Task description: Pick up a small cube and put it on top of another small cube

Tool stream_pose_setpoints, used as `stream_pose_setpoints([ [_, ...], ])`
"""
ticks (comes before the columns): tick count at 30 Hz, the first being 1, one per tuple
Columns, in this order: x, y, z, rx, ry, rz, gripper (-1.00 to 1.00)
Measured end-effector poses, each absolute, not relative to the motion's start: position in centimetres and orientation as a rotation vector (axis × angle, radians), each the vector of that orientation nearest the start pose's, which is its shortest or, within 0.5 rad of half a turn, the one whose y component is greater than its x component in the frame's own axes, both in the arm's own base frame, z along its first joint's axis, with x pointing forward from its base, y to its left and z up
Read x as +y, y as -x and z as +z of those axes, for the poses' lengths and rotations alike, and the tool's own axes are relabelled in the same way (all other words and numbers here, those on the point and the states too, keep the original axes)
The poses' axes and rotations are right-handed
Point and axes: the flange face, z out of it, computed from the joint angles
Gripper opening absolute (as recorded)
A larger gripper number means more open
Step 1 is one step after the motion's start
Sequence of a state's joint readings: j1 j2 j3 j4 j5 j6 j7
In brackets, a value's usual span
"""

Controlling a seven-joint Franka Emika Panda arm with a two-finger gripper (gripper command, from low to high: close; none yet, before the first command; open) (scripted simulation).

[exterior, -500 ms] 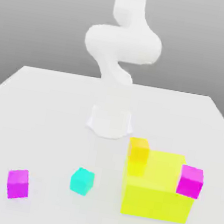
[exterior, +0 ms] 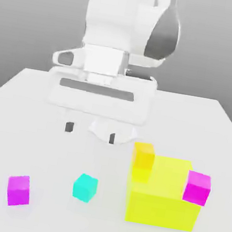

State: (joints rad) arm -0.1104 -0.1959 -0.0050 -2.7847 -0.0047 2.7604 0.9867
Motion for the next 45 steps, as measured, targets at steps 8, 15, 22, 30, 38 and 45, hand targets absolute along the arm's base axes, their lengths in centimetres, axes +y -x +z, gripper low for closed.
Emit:
stream_pose_setpoints([
  [8, -5.0, -33.9, 15.8, 1.746, 2.611, -0.002, 0.00],
  [15, -4.9, -33.7, 12.8, 1.747, 2.611, 0.000, -1.00],
  [22, -5.0, -33.8, 14.8, 1.747, 2.611, -0.001, -1.00],
  [30, -2.8, -33.9, 21.5, 1.567, 2.723, 0.000, -1.00],
  [38, 3.6, -32.8, 28.4, 0.996, 2.977, 0.001, -1.00],
  [45, 8.3, -29.5, 33.7, 0.466, 3.102, 0.004, -1.00],
])
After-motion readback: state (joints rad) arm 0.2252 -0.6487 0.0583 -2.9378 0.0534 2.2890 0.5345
